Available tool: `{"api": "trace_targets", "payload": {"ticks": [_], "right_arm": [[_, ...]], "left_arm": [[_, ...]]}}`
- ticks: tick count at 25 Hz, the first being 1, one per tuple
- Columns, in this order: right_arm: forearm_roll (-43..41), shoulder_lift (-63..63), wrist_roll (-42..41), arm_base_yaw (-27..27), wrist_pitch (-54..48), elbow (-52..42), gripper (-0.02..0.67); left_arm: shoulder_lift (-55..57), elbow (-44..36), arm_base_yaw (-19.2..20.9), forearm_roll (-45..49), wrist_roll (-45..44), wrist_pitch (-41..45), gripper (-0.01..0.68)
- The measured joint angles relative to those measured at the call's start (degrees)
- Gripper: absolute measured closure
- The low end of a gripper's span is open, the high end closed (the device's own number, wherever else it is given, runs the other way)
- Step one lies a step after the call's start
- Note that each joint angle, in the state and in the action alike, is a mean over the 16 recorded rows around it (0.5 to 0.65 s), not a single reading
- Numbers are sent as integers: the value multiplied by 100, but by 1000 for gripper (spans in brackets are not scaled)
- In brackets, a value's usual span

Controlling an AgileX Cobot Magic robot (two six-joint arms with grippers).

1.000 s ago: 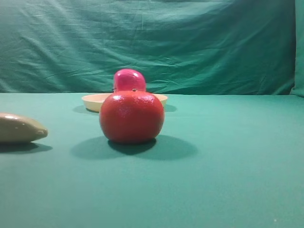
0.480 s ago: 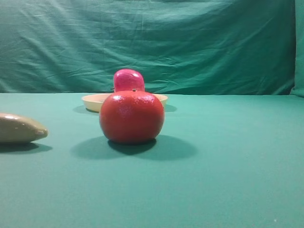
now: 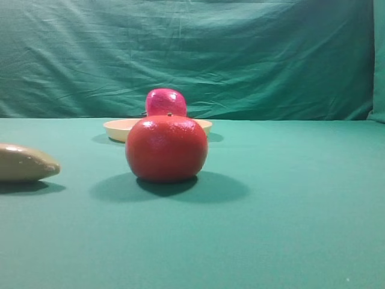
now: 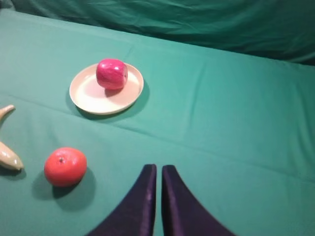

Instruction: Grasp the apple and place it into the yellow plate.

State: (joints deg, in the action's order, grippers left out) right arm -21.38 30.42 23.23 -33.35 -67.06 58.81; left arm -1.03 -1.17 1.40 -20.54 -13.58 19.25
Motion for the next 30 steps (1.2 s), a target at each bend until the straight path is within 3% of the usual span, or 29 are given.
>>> {"api": "trace_targets", "payload": {"ticks": [5, 11, 19, 30], "right_arm": [[-243, -453, 85, 222, 234, -289, 649], [-294, -984, 83, 744, 1194, -1040, 649], [-122, -1766, 19, 1471, 2676, -2575, 649], [23, -2818, -50, 1902, 4197, -4707, 649]], "left_arm": [[0, 0, 0, 0, 0, 0, 516], [0, 0, 0, 0, 0, 0, 516], [0, 0, 0, 0, 0, 0, 516], [0, 0, 0, 0, 0, 0, 516]]}}
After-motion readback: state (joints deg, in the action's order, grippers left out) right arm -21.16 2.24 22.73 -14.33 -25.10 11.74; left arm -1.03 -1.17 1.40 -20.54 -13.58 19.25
